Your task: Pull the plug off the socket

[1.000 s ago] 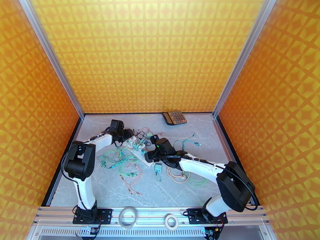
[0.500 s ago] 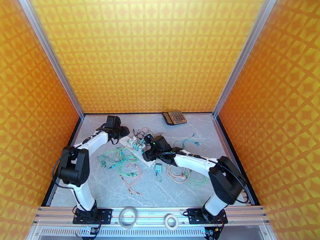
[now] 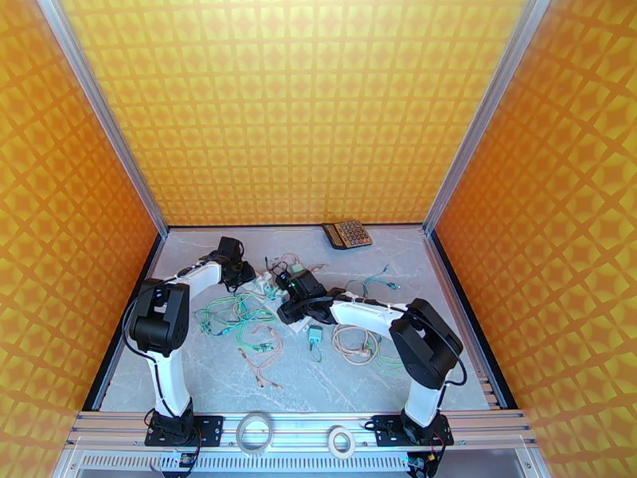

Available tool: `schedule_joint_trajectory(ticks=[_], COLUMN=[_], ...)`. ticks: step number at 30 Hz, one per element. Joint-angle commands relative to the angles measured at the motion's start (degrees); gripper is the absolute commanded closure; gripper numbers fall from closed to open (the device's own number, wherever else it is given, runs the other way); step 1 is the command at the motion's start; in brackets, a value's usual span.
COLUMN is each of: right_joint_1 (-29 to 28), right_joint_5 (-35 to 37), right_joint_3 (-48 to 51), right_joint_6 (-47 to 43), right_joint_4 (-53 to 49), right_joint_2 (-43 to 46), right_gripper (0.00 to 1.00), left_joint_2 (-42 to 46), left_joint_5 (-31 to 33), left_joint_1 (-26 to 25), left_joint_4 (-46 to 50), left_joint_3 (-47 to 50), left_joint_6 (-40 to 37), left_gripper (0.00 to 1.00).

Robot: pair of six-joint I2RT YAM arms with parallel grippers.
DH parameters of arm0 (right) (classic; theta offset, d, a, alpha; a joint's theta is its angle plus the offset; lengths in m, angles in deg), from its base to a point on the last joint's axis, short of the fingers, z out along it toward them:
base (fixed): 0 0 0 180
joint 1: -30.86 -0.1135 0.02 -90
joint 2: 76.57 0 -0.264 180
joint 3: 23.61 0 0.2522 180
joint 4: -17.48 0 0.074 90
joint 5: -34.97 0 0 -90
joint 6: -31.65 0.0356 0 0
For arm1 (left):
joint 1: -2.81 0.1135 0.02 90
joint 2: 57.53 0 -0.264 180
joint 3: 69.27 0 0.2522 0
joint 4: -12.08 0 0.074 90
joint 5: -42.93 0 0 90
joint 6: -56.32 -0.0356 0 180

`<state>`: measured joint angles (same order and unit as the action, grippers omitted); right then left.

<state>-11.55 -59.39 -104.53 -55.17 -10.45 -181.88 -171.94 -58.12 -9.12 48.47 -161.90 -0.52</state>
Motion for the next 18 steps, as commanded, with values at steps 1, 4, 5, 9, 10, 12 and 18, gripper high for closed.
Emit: schedule_joint_trajectory(ticks=[1,4,5,9,10,12,18], right_joint_1=[-0.39,-0.39,-0.39,-0.48,-0.52,-0.65,-1.09], right_joint_5=[1.72,2.28,2.43,2.04,1.74,1.34,0.72], right_joint_3=[-2.52,-2.99,-2.98,-3.17,-3.37,-3.76,-3.04], right_joint_6=[-1.93,-2.60,-2.74,-3.17,-3.26,-3.47,-3.18], right_joint_4=[-1.55,-1.88,-1.70,-1.05,-1.11,-1.31,-0.78], right_joint_2=[-1.66,-2.19,-2.29,-2.23,-2.34,-2.25,-0.06], right_gripper=[0.43,0.50,0.55,0.68,0.72,0.78,0.90], left_joint_2=[-2.03,-2.18,-2.22,-2.72,-2.88,-3.18,-3.88], left_joint_5=[0.33,0.33,0.33,0.29,0.30,0.29,0.30], left_joint_1=[0.16,0.14,0.14,0.11,0.19,0.15,0.15], left_joint_4=[3.59,4.07,4.17,4.92,5.28,5.96,6.71], left_joint_3=[-0.18,-0.19,-0.19,-0.49,-0.73,-0.95,-1.44], left_joint_6=[1.08,1.35,1.41,1.74,1.80,1.95,2.27], left_gripper=[0.78,0.77,0.77,0.78,0.78,0.78,0.78])
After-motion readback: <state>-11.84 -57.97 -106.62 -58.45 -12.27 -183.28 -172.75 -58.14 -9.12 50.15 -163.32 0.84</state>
